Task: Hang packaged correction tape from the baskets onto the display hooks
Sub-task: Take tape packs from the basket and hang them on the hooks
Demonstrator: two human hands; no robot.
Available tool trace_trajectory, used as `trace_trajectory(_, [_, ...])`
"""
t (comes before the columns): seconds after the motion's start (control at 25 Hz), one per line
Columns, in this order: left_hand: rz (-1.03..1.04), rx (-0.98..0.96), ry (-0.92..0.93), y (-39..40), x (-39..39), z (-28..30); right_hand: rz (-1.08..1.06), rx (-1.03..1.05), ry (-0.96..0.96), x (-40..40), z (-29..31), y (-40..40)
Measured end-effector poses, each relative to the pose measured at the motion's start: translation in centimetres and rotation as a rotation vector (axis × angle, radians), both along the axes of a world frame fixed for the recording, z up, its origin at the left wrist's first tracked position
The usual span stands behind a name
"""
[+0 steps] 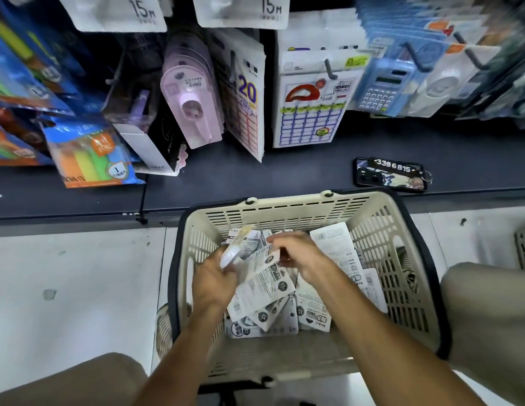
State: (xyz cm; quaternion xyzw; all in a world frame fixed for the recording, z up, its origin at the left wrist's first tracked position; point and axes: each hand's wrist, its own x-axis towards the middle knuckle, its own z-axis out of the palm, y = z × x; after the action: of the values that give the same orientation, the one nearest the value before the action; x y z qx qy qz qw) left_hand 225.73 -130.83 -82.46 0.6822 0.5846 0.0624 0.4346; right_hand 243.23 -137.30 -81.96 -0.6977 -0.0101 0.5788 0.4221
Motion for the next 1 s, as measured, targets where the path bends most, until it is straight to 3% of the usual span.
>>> trace_trajectory(0.16, [-0.006, -0.569, -0.271, 0.5, -0.1, 1.0, -0.129, -0.006, 0.472, 1.5, 1.6, 0.6])
trace_trajectory(0.24, [-0.066, -0.633, -0.229, -0.2, -0.2, 1.1, -0.211, 0.035, 0.522, 1.0, 1.3, 0.4])
trace_trajectory(0.32, [-0.062, -0.559, -0.151, -1.4, -0.1, 0.3, -0.204, 0.065, 0.494, -0.3, 0.1, -0.1])
trace_trajectory(0.4, [0.015, -0.506, -0.089, -2.5, 0.0, -0.4, -0.127, -0.007, 0.161, -1.6, -1.6, -1.0])
trace_trajectory(0.48, [0.127, -0.458, -0.075, -2.6, -0.1, -0.8, 0.164, -0.163, -0.403, -2.3, -2.7, -2.7])
trace_trajectory(0.52, [0.193, -0.425, -0.079, -2.3, -0.1, -0.7, 0.331, -0.204, -0.532, -2.6, -3.4, -3.5])
trace_trajectory(0.56, [0.231, -0.384, -0.094, -2.0, 0.0, -0.6, 0.423, -0.196, -0.540, -2.9, -4.0, -4.3])
trace_trajectory(0.68, [0.228, -0.193, -0.104, -1.5, 0.5, 0.5, 0.401, -0.010, -0.383, -3.5, -4.3, -5.0])
trace_trajectory(0.8, [0.025, -0.084, -0.017, -1.1, 0.9, 1.5, 0.118, 0.101, -0.072, -2.4, -2.5, -3.2])
trace_trajectory(0.88, [-0.042, -0.257, -0.093, -1.0, 0.8, 1.1, 0.012, 0.087, 0.204, -0.6, -0.9, -2.1])
trace_trajectory(1.0, [0.077, -0.622, -0.302, -0.8, 0.7, 1.3, -0.033, 0.062, 0.418, 1.5, 0.5, -2.2])
